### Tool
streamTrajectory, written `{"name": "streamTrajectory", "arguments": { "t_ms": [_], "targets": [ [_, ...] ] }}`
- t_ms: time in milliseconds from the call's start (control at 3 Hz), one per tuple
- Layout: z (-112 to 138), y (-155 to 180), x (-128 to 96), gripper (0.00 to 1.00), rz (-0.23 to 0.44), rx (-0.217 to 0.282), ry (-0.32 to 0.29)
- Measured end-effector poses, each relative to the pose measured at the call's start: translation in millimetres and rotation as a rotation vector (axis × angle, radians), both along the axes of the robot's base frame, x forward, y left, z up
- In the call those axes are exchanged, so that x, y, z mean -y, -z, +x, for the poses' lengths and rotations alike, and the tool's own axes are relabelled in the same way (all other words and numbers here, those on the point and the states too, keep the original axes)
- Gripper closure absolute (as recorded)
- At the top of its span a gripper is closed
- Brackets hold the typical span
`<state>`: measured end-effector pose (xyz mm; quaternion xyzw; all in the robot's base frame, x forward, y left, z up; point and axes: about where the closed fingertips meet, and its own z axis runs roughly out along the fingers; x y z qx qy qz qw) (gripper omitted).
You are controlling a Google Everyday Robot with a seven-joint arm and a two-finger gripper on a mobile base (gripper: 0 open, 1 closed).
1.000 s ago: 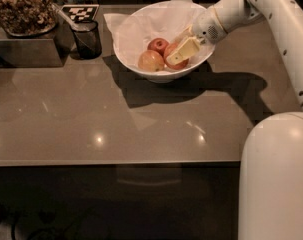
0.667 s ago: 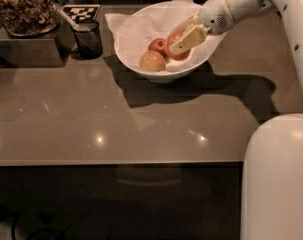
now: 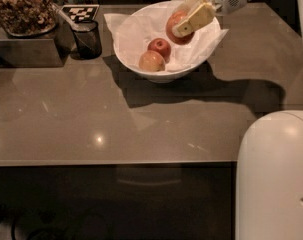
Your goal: Pick apple from white bowl
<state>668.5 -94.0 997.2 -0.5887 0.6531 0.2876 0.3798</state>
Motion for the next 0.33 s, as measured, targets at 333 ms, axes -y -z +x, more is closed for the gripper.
{"name": "streamTrajectory", "arguments": {
  "t_ms": [333],
  "targets": [
    [-4.9, -18.2, 4.8, 1.0, 0.031, 0.025, -0.003]
  ]
}}
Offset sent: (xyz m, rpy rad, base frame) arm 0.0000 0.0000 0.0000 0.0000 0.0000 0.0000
